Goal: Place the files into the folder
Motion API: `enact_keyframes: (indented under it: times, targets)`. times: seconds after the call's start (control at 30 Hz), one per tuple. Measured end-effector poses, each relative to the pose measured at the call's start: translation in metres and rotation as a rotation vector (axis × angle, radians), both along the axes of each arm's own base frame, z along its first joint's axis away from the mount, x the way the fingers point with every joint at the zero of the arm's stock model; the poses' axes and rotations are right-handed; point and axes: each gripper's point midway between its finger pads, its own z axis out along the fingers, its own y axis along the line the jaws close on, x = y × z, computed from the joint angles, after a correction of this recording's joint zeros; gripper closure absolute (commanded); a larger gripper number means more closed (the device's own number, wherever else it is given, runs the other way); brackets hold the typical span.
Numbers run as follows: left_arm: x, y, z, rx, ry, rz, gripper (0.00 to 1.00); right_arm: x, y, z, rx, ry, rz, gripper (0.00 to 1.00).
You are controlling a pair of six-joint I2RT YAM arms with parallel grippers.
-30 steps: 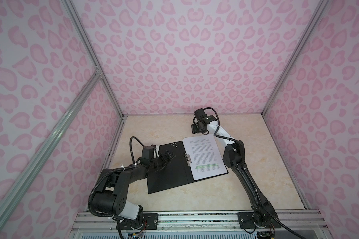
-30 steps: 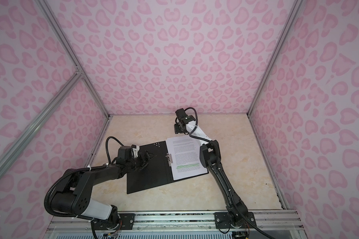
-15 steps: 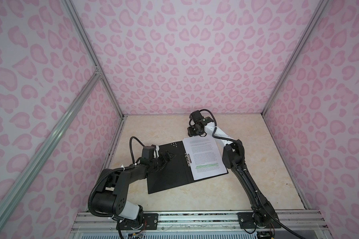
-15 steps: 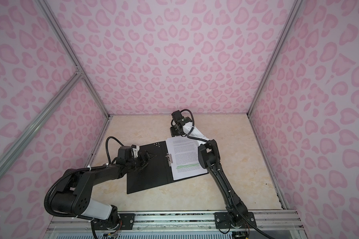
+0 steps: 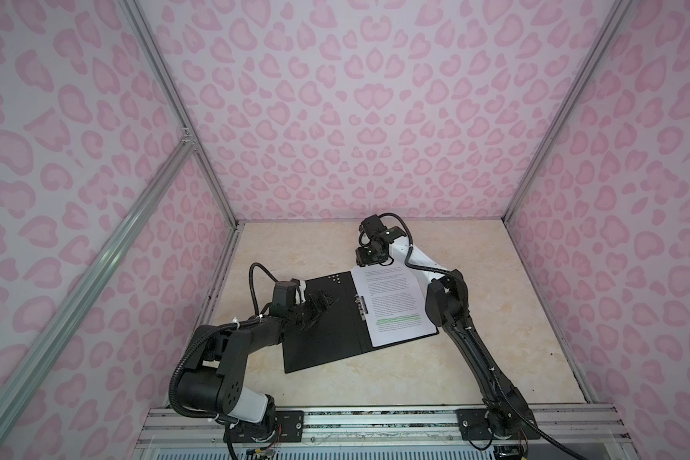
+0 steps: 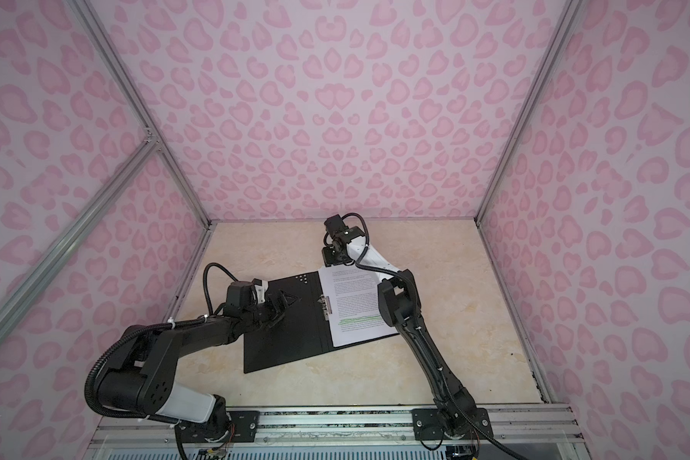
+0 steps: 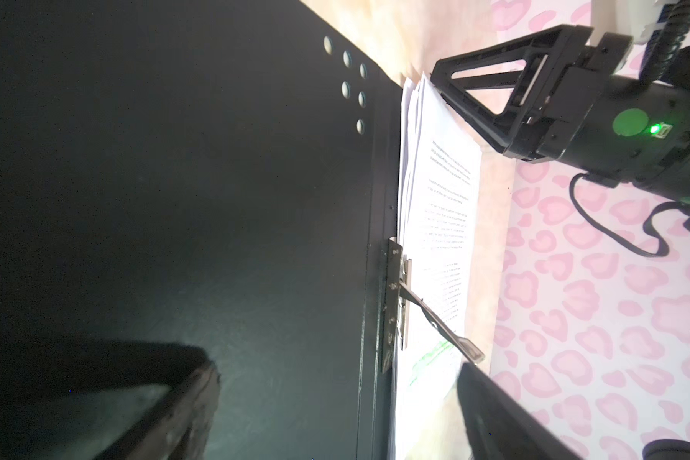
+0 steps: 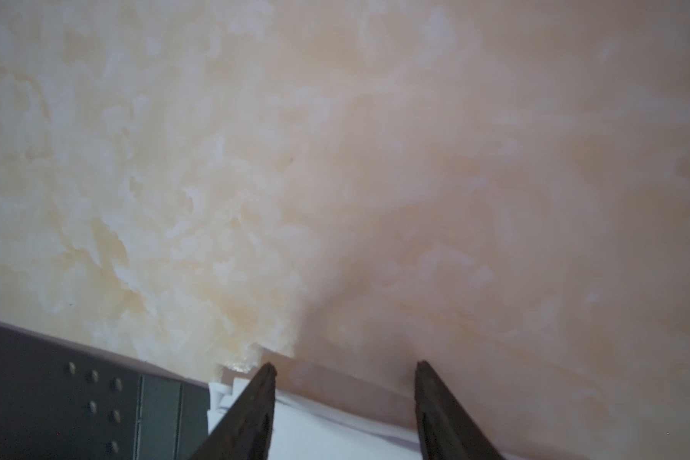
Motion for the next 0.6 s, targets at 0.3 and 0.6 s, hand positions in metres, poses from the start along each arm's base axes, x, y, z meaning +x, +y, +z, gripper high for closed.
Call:
enact_keyframes:
  times: [0.3, 0.6]
  targets:
    - [-0.001, 0.000, 0.000, 0.001, 0.003, 0.000, 0.05, -0.014, 0.005, 0.000, -0.007, 0.035, 0.005, 0.44]
    - [-0.002, 0.000, 0.000, 0.001, 0.006, 0.000, 0.05, -0.014, 0.005, 0.003, 0.018, 0.050, -0.022, 0.39]
